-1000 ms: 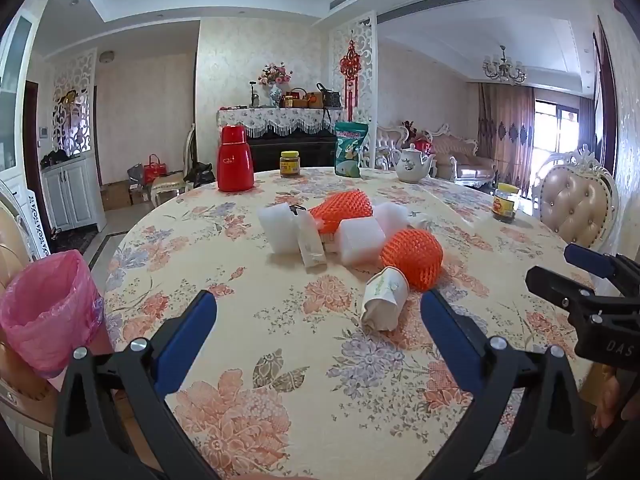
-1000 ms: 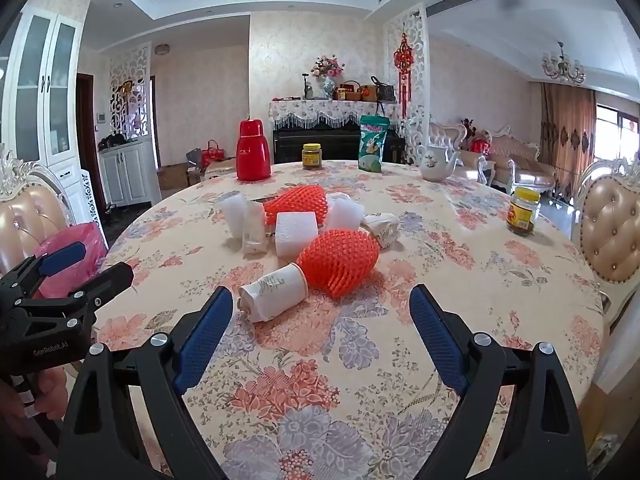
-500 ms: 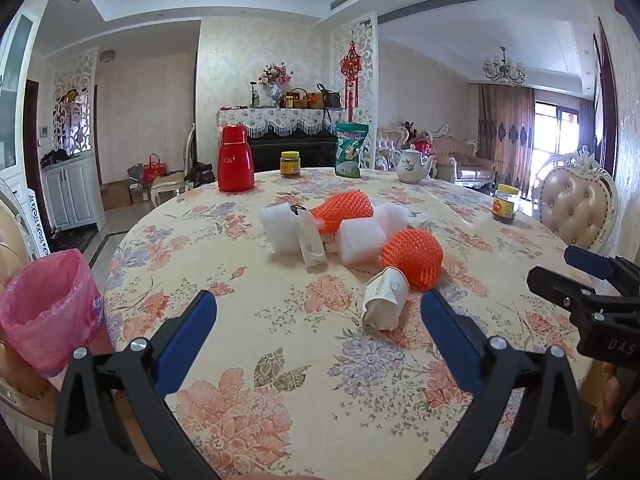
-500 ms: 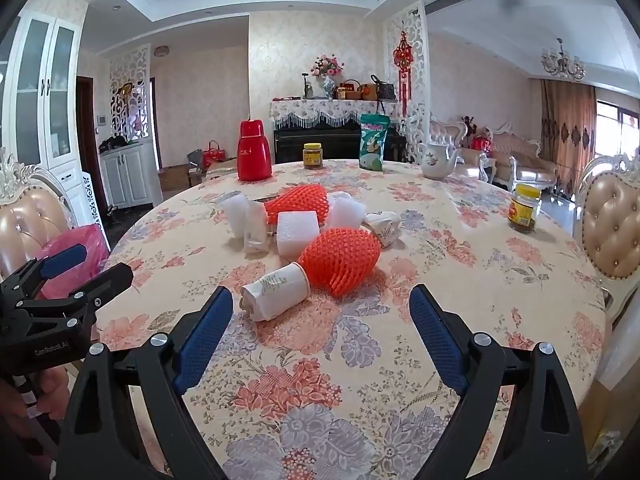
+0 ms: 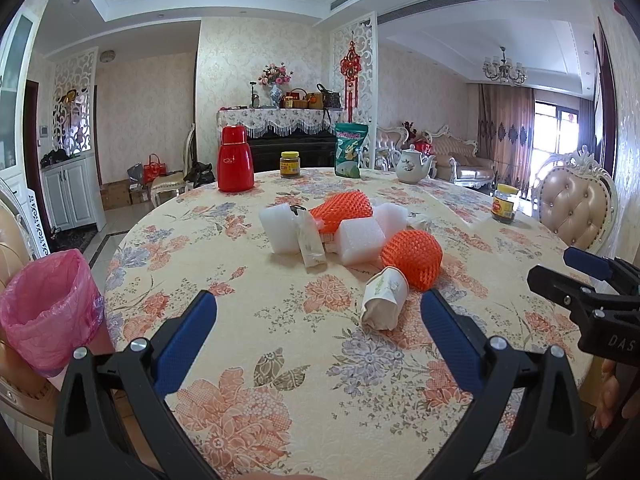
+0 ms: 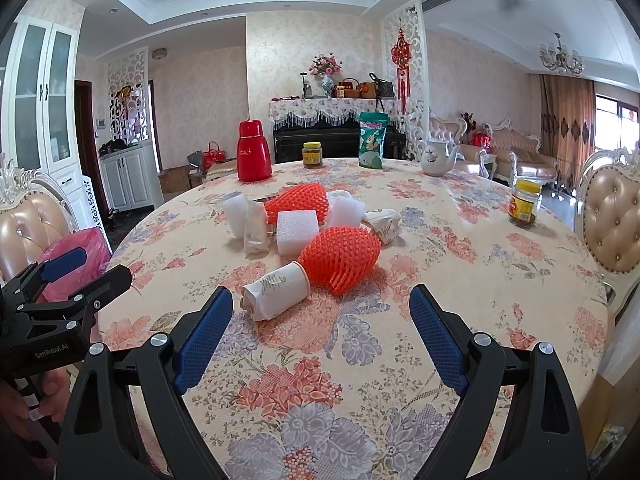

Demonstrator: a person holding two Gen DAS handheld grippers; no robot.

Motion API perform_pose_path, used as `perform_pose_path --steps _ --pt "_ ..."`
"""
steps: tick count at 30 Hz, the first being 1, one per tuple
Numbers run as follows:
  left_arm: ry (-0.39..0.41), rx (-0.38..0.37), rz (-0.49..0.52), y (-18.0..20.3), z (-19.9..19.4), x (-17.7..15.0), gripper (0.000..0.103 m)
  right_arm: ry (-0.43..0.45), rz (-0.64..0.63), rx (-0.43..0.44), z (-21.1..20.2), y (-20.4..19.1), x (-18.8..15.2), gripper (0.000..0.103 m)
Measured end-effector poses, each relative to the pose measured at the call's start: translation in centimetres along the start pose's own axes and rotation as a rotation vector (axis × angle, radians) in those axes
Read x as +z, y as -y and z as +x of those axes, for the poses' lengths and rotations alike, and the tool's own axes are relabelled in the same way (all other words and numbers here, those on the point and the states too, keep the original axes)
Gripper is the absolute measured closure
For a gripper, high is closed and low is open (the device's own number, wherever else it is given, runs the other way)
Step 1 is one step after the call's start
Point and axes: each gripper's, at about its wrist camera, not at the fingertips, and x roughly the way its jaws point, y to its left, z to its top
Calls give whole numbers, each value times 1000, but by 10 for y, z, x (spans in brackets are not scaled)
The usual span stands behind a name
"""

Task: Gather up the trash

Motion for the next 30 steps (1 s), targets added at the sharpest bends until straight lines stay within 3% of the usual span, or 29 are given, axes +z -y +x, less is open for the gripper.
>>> perform_pose_path --steps 30 --pt "-4 0 5 -3 -1 -4 4 -1 14 10 0 1 -1 18"
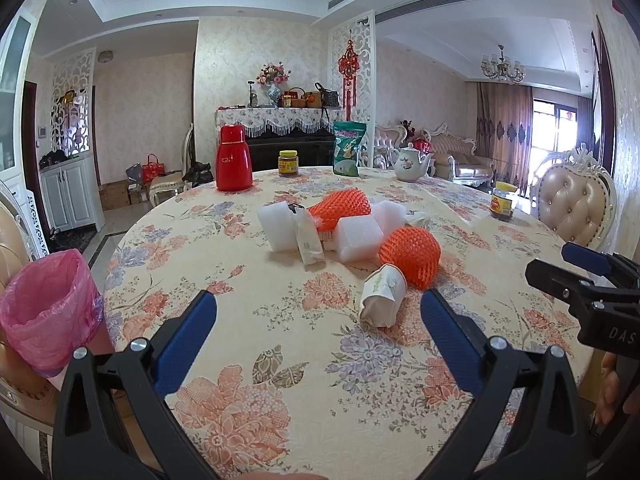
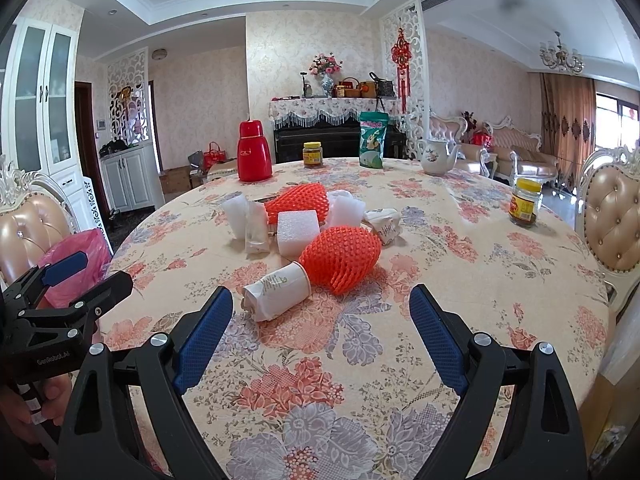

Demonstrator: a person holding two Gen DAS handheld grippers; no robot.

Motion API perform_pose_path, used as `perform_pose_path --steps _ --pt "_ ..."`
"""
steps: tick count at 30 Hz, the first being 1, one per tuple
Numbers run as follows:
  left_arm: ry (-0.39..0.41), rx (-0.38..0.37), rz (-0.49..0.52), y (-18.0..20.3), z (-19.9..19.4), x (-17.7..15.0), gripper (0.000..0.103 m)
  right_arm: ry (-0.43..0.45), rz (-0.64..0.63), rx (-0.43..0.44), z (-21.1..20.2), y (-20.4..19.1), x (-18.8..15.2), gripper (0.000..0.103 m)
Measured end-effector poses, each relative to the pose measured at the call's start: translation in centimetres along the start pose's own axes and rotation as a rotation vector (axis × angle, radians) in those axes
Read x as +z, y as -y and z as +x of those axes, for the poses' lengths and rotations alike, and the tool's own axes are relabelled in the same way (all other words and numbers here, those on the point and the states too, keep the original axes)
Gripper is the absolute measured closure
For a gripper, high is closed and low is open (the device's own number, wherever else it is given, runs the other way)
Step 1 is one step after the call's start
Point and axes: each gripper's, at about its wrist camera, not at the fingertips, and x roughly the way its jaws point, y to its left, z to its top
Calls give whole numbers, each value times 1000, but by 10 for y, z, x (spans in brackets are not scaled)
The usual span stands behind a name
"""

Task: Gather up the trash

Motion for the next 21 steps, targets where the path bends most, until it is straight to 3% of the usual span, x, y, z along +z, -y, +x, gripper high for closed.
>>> perform_pose_path --steps 21 --pt "-6 -2 16 -2 8 -1 4 -9 24 -6 10 5 4 18"
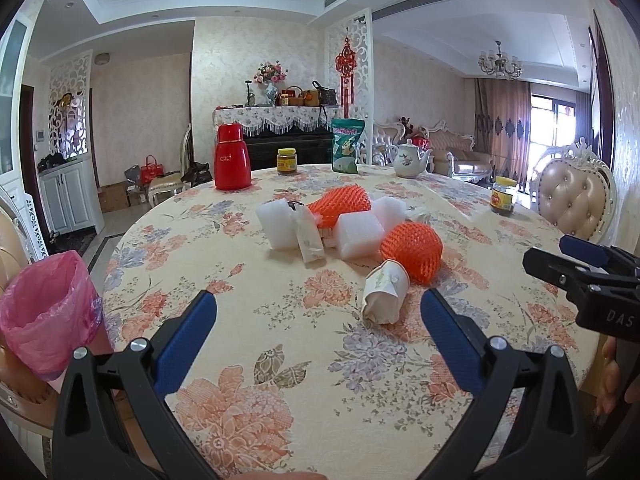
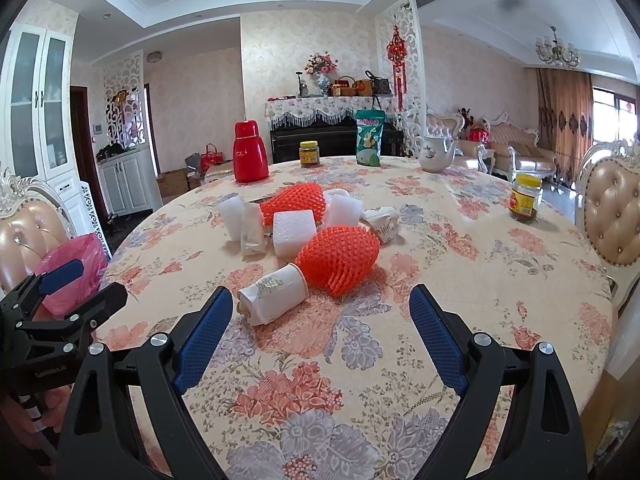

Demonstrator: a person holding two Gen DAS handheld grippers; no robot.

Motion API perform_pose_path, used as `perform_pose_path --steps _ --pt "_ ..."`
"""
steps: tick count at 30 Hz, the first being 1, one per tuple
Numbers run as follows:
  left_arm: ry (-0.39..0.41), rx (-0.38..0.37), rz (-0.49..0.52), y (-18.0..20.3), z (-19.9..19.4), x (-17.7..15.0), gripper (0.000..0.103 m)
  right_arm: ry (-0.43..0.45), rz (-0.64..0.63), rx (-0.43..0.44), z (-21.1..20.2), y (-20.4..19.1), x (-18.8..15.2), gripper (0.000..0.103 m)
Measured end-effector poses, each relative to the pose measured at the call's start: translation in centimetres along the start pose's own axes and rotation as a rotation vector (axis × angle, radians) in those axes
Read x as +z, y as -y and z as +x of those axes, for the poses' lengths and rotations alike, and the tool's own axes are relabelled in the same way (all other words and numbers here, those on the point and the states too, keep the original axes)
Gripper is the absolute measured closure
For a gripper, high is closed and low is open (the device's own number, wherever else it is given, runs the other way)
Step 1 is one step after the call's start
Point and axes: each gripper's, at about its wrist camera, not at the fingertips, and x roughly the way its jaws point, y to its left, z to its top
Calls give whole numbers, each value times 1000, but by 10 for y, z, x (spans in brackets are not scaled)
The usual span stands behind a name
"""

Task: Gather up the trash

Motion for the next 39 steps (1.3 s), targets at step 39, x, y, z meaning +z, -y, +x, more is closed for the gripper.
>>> perform_pose_path --steps 39 --pt "-330 -141 83 33 173 11 5 -399 208 103 250 66 33 56"
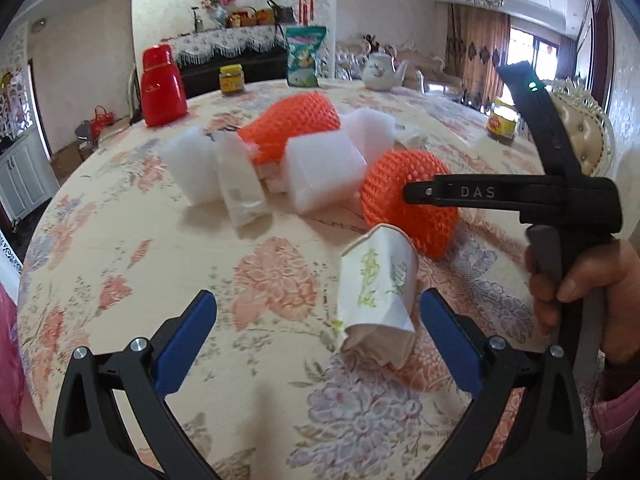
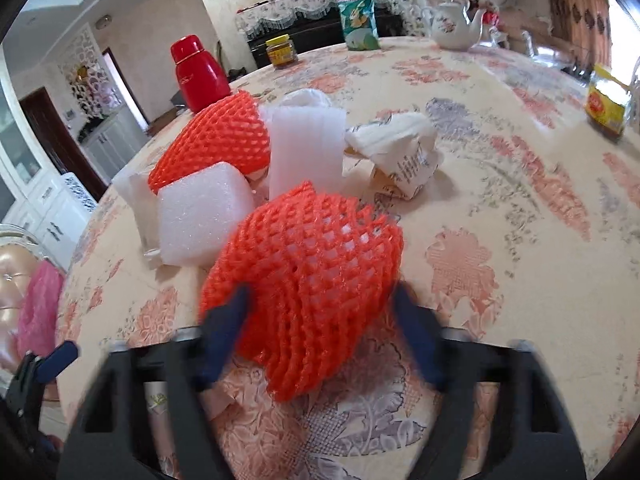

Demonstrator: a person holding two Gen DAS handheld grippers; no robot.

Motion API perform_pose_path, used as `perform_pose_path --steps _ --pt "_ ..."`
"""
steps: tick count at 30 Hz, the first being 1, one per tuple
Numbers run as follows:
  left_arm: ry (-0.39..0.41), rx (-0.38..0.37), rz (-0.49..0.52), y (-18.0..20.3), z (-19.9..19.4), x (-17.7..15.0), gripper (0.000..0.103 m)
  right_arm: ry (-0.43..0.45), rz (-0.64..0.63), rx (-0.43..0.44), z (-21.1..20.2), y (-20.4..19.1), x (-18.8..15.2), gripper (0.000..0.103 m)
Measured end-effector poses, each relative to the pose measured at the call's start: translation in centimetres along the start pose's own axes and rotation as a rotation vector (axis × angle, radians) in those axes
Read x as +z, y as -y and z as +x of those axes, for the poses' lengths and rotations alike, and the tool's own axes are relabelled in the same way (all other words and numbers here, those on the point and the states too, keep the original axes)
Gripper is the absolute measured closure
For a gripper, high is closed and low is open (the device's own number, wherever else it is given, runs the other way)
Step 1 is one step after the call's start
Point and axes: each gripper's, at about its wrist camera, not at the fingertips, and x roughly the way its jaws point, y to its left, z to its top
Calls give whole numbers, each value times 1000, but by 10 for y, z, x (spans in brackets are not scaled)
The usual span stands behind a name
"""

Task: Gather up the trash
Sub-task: 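Grasp the paper cup with the left tool while the right tool grasps the orange net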

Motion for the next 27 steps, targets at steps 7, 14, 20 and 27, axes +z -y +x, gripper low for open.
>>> perform_pose_path --steps 7,14,20,27 --pt "-80 -50 11 16 30 8 21 70 -2 -16 -22 24 -3 80" --pt "-102 -121 18 27 39 7 65 110 -10 -14 -43 33 -7 80" --pt "-34 -108 -52 4 18 7 66 140 -75 36 -51 8 -12 80" --pt "64 -24 -144 -50 -18 0 66 150 -207 102 -52 -51 -19 80"
